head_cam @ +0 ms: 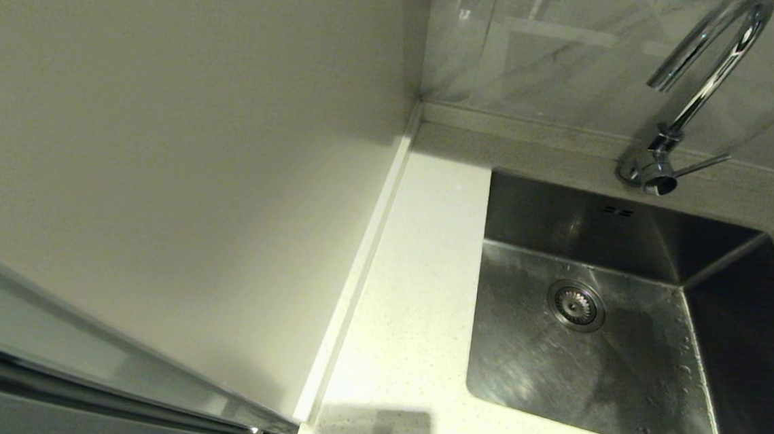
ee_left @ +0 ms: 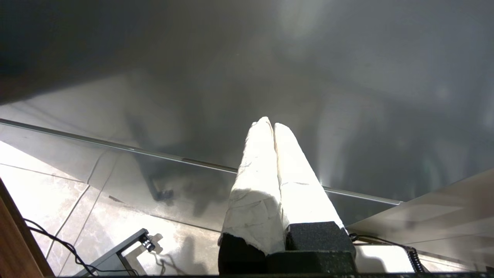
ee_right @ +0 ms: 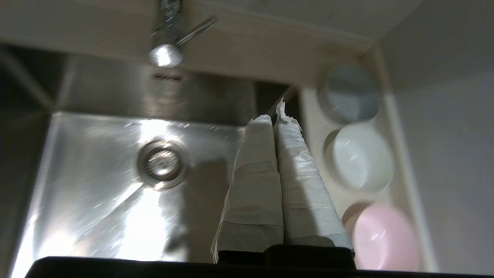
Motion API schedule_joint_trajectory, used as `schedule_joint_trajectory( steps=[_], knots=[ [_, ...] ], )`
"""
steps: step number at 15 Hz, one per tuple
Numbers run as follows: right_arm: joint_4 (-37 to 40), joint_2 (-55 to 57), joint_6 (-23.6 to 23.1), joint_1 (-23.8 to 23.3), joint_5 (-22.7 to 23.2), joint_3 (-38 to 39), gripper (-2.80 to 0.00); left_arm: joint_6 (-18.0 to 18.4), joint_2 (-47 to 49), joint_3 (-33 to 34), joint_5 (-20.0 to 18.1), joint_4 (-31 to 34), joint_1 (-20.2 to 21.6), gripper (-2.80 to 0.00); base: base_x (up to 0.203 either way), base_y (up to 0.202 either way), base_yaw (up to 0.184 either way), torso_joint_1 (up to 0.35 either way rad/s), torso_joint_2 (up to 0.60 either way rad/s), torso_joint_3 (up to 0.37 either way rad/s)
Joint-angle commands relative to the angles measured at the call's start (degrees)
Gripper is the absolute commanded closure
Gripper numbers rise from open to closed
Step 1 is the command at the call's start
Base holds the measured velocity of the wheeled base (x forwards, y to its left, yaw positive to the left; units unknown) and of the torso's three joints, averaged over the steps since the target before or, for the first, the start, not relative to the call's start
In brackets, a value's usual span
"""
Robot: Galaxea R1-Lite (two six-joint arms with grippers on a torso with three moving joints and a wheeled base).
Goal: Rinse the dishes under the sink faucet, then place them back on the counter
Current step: Put a bowl into the sink
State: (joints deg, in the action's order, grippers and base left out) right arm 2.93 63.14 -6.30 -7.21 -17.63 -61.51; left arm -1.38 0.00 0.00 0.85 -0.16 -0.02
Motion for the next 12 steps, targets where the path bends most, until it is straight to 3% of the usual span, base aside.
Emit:
schedule_joint_trajectory(
  steps=[1, 6, 8, 9, 12],
  knots=[
    [5.22, 11.51, -1.47, -5.99, 4.14, -11.82, 0.00, -0.02, -0.22, 0.00, 0.06, -0.02, 0.02, 0.00, 0.000, 0.000, 0.000, 0.000, 0.00, 0.000],
    [34.50, 28.31, -2.94, -22.75, 29.04, -42.91, 0.00, -0.03, -0.18, 0.00, 0.09, -0.02, 0.02, 0.00, 0.000, 0.000, 0.000, 0.000, 0.00, 0.000],
    [40.78, 34.08, -3.22, -30.31, 39.77, -47.12, 0.00, -0.03, -0.18, 0.00, 0.03, -0.02, 0.02, 0.00, 0.000, 0.000, 0.000, 0.000, 0.00, 0.000],
    [41.91, 36.39, -4.15, -32.70, 43.05, -47.87, 0.00, 0.03, -0.18, 0.00, 0.03, -0.02, 0.02, 0.00, 0.000, 0.000, 0.000, 0.000, 0.00, 0.000],
    [41.51, 43.18, -12.98, -37.69, 44.98, -51.92, 0.00, -0.03, -0.18, 0.00, 0.07, -0.02, 0.02, 0.00, 0.000, 0.000, 0.000, 0.000, 0.00, 0.000]
  ],
)
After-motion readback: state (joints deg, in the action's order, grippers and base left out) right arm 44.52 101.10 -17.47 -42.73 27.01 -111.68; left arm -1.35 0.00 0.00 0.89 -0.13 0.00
